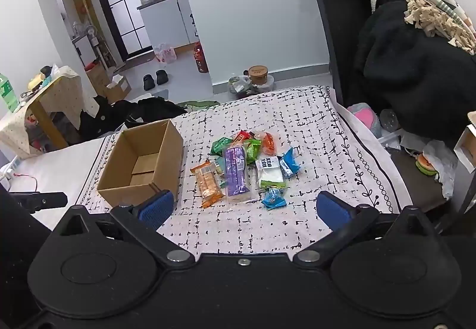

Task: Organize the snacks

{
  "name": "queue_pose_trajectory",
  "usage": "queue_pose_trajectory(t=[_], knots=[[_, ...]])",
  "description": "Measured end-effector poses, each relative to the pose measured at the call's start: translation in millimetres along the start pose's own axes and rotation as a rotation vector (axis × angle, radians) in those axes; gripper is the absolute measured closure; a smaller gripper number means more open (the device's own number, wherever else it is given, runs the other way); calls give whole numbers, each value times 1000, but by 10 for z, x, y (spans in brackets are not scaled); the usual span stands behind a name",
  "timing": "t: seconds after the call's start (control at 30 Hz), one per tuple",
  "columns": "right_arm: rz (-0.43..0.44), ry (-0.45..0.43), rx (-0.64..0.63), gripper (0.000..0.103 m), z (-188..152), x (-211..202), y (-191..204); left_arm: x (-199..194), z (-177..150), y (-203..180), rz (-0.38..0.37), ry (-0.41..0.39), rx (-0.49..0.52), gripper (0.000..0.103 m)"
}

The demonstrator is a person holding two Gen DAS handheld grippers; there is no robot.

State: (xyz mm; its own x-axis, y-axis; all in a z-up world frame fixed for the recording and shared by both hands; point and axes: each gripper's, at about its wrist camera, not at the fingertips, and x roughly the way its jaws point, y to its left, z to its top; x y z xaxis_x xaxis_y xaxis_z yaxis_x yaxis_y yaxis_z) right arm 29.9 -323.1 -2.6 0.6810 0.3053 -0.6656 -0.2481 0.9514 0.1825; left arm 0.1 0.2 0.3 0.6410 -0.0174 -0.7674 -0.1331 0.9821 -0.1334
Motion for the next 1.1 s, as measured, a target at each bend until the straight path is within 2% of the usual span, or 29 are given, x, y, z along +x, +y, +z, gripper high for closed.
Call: queue_pose_trajectory(t=[1.1], knots=[[1,-8,-11,0,22,-17,28,-11,-30,-19,-2,-4,28,3]])
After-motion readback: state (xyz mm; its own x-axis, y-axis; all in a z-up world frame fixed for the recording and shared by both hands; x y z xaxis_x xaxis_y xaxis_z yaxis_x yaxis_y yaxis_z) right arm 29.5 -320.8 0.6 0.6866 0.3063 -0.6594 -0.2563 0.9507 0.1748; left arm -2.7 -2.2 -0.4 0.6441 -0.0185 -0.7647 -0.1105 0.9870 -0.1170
